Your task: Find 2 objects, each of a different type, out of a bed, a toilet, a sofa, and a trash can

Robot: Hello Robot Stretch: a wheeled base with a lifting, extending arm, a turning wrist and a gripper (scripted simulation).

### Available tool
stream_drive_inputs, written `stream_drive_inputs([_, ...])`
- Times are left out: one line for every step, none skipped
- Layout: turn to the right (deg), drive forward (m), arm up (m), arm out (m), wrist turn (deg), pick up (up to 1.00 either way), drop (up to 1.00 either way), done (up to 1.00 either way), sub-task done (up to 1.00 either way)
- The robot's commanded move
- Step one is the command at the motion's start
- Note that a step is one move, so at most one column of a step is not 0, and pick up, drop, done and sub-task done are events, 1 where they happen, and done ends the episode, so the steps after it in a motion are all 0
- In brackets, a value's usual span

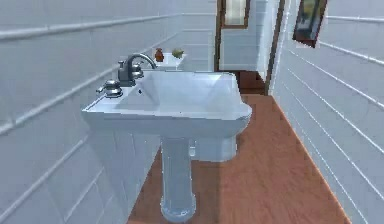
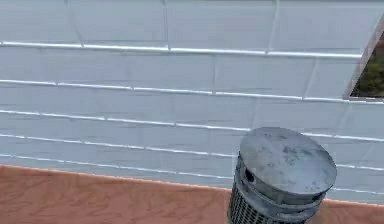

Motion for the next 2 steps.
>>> stream_drive_inputs([45.0, 0.00, 0.00, 0.00, 0.0, 0.00, 0.00, 0.00, 0.00])
stream_drive_inputs([45.0, 0.00, 0.00, 0.00, 0.0, 0.00, 0.00, 0.00, 0.00])
